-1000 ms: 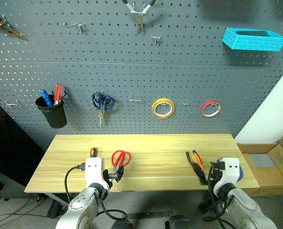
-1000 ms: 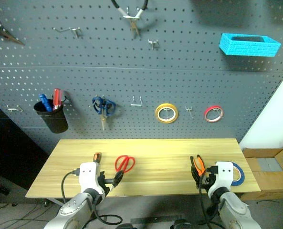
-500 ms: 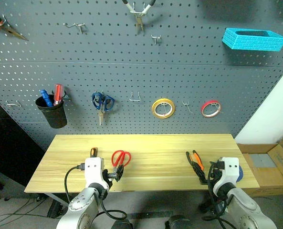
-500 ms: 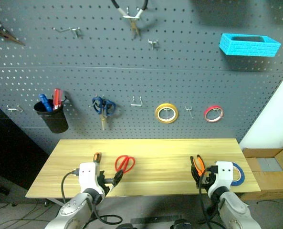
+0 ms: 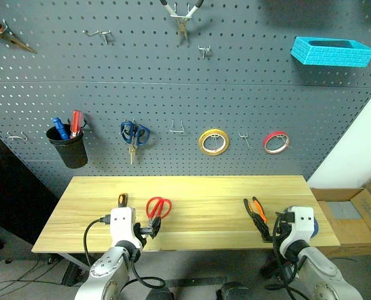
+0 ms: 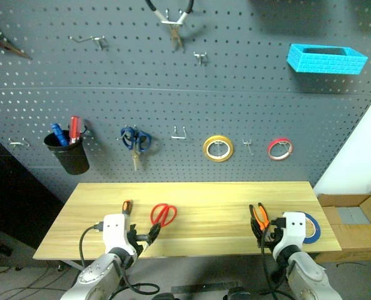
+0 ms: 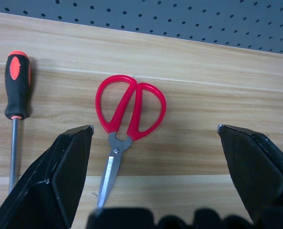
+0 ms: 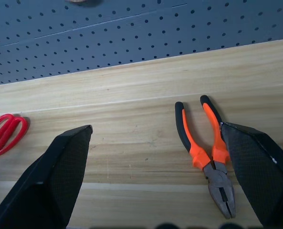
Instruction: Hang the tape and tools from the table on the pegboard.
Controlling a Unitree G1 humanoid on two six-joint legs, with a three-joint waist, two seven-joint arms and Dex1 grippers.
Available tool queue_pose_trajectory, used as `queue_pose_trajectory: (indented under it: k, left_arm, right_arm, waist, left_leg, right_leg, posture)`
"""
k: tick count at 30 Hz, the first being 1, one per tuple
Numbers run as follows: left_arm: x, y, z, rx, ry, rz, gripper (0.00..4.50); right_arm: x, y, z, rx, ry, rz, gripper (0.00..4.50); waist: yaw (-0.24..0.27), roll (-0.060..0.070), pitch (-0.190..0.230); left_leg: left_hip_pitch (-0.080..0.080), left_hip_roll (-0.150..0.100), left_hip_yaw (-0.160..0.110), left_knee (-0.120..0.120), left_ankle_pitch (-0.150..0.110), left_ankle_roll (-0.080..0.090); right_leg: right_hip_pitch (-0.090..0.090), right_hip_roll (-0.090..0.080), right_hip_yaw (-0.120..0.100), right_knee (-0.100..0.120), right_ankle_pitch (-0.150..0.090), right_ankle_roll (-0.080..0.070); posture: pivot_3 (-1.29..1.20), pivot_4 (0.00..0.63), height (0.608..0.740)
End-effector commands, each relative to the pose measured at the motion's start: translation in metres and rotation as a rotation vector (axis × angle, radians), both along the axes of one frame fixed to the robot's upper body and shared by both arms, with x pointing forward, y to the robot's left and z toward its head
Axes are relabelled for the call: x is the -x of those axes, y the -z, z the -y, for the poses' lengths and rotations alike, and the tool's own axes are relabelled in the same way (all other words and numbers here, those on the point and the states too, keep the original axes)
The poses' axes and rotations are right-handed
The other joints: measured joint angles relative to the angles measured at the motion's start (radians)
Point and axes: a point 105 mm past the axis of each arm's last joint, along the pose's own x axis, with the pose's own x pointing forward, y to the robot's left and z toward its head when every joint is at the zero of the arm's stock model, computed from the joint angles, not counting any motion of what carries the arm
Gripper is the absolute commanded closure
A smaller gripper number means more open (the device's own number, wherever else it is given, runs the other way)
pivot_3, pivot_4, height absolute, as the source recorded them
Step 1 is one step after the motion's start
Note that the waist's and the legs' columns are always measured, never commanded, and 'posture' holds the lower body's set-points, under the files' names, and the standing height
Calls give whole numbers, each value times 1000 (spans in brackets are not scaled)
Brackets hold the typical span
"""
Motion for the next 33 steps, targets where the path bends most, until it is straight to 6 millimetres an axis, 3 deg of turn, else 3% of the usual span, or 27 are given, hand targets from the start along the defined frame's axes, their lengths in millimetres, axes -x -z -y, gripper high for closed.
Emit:
queue_pose_trajectory:
  k: [1, 13, 20, 26, 29, 33]
  left_arm:
    - [-3, -7, -5, -21, -25, 41, 10]
    - [1, -10, -9, -46, -62, 43, 10]
    - [-8, -28, -22, -81, -96, 101, 10]
    - [-60, -76, 27, -108, 260, 310, 10]
    - [-75, -93, 74, -46, 524, 353, 10]
    - [-78, -103, 130, -47, 878, 404, 10]
  right_arm:
    - [-2, -5, 4, 7, 0, 41, 0]
    - [0, 2, 6, 5, -5, 38, 0]
    - [7, -8, 6, 64, -86, 42, 0]
    - [-9, -15, 50, 248, -83, -9, 0]
    - [-21, -21, 72, 307, -95, -35, 0]
    - [-33, -18, 90, 344, -113, -111, 0]
  waist:
    - [0, 0, 0]
    - [0, 0, 0]
    - [-1, 0, 5]
    - [5, 0, 53]
    - [0, 3, 78]
    - [-11, 1, 119]
  left_leg:
    - [0, 0, 0, 0, 0, 0]
    - [0, 0, 0, 0, 0, 0]
    - [0, 0, 0, 0, 0, 0]
    - [1, -3, -4, 2, 2, 2]
    - [1, -4, -4, 7, 3, 4]
    - [-2, -6, -6, 11, 3, 4]
  right_leg:
    - [0, 0, 0, 0, 0, 0]
    - [0, 0, 0, 0, 0, 0]
    - [0, 0, 0, 0, 0, 0]
    - [3, 0, 1, -1, 0, 0]
    - [8, 0, 2, -2, 1, 2]
    - [13, 0, 3, -1, 4, 6]
  posture:
    - [129, 12, 740]
    - [127, 20, 740]
    - [108, 43, 740]
    - [64, 129, 740]
    - [53, 168, 740]
    - [18, 225, 740]
